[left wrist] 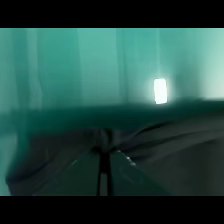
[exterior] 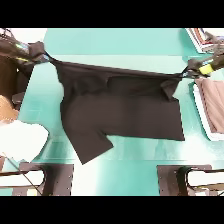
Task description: Fold the shirts.
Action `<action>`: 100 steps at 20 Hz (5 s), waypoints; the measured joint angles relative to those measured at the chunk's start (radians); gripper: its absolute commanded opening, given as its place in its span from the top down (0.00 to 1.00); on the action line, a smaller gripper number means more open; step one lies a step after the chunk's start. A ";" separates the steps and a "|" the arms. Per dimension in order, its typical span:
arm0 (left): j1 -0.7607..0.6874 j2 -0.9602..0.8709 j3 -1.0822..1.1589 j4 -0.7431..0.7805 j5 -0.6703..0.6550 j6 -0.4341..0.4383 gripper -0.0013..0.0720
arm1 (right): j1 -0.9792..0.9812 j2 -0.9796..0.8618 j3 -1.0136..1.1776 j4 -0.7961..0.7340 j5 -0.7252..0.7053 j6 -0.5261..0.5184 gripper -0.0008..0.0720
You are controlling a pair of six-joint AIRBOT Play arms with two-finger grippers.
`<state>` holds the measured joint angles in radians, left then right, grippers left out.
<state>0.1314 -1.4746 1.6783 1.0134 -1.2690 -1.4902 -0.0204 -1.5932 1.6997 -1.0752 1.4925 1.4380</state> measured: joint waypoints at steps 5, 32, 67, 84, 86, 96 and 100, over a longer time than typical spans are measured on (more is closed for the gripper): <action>-0.020 -0.163 -0.010 -0.021 0.211 0.045 0.94 | 0.009 -0.203 0.145 0.004 -0.164 0.000 0.97; -0.072 -0.245 -0.199 0.051 0.224 0.159 0.25 | 0.100 -0.183 -0.021 -0.327 -0.152 -0.007 0.43; -0.196 0.381 -1.120 -0.158 0.316 0.116 0.94 | -0.196 0.451 -0.719 -0.111 -0.037 -0.124 0.43; -0.199 0.384 -1.044 -0.176 0.266 0.138 0.94 | -0.534 0.453 -1.117 0.012 -0.207 -0.214 0.71; -0.199 0.384 -1.044 -0.176 0.264 0.137 0.95 | -0.537 0.451 -1.121 0.005 -0.227 -0.216 0.96; -0.199 0.631 -1.066 0.026 0.102 0.028 0.95 | -0.537 0.617 -1.122 -0.005 -0.154 -0.251 0.97; -0.199 0.849 -1.095 0.095 -0.093 -0.065 0.94 | -0.513 0.752 -1.122 -0.082 -0.063 -0.246 0.97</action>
<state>-0.0677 -0.6254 0.5831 1.1088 -1.3624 -1.5551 -0.5331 -0.8410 0.5777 -1.1576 1.4296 1.1923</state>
